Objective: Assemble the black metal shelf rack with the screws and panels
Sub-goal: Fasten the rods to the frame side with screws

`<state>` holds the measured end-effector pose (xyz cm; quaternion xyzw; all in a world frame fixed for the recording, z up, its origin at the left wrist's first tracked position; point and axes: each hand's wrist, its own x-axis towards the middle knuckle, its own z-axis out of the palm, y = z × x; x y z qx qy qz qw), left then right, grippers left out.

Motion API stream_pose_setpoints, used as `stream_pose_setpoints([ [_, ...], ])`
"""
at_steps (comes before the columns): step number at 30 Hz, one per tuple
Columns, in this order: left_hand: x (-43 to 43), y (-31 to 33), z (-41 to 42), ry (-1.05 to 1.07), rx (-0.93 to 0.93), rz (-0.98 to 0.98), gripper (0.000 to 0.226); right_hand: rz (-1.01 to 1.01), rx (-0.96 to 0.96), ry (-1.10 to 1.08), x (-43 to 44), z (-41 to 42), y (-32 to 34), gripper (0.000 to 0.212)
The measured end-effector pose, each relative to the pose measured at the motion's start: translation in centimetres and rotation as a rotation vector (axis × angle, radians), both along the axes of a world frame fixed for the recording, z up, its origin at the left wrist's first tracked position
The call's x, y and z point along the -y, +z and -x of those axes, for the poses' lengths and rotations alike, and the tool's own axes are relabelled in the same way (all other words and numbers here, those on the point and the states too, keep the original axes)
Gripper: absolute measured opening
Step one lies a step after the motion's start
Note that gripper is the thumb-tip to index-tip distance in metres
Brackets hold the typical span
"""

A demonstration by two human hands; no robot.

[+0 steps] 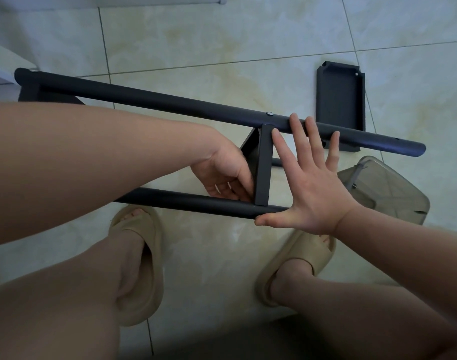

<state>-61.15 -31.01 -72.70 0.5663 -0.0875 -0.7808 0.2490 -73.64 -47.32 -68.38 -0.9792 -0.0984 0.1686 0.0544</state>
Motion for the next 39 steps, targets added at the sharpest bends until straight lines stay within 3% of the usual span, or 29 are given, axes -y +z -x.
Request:
stream_pose_setpoints([
  [9, 0.17, 0.11, -0.43, -0.003, 0.012, 0.004, 0.018, -0.009, 0.007, 0.0, 0.01, -0.01, -0.08, 0.138],
  [39, 0.14, 0.16, -0.72, -0.018, -0.011, 0.017, 0.014, -0.018, 0.007, 0.0, -0.02, -0.07, -0.09, 0.14],
])
